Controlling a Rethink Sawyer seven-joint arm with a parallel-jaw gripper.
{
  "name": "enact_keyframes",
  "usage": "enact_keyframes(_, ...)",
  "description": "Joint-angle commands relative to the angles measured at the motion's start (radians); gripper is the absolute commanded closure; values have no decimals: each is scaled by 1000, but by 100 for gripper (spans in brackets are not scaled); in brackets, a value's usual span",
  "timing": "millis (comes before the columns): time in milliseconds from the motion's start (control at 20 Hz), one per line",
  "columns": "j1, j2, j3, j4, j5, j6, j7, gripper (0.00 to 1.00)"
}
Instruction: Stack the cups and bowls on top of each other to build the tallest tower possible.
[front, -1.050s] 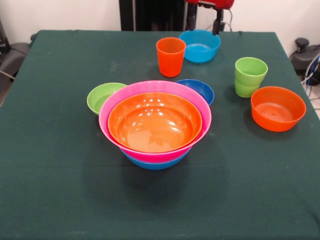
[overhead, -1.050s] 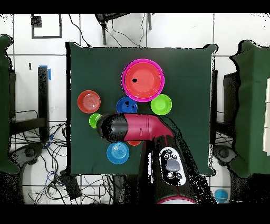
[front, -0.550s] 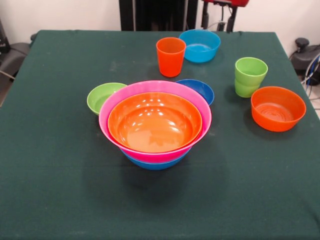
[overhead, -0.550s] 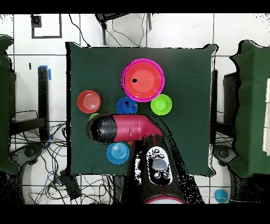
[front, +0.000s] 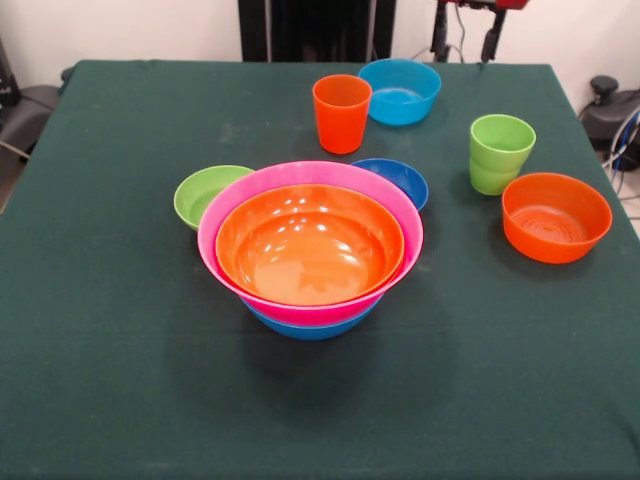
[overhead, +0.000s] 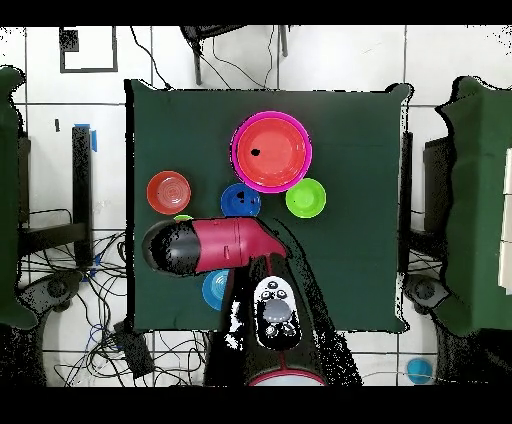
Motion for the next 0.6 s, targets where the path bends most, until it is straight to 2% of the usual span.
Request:
enact_keyframes(50,25,35,36,-47,20,93,78,0)
enact_keyframes(450,34,37,30,-63,26,109,78,0)
enact_keyframes(600,37,57,26,-69,15,83,80,0)
